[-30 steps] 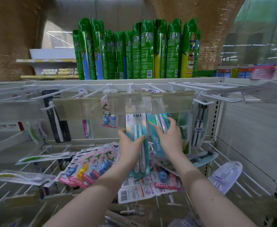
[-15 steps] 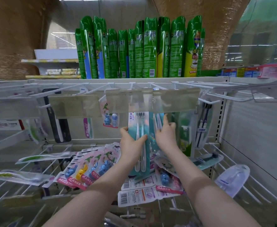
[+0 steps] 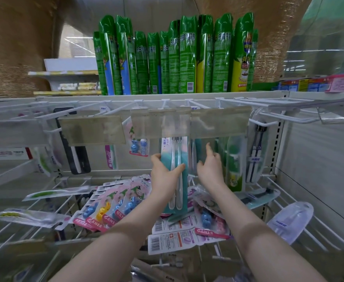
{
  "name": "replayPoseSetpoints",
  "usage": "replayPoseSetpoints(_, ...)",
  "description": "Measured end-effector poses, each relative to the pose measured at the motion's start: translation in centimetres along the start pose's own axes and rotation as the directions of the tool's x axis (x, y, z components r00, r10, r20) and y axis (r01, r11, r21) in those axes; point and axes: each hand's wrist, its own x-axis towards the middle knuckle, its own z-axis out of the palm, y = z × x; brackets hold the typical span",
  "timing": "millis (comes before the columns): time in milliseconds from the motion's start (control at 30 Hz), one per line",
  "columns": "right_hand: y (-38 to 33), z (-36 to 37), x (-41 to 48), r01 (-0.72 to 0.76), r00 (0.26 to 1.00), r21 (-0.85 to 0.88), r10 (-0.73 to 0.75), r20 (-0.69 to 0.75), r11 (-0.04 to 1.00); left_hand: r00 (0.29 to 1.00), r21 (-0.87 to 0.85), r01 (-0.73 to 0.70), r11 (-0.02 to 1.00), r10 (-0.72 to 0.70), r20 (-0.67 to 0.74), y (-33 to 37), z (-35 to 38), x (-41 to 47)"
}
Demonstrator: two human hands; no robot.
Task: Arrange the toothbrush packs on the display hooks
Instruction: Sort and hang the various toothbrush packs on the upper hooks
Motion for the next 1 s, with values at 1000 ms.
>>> replayPoseSetpoints(1000, 1.2, -2.9, -5.0, 0.048, 0.998, 0.299, -0.058, 0.024, 0.953, 0.999, -0.117, -0.002, 0.993, 0.006, 0.032, 1.0, 1.2, -3.6)
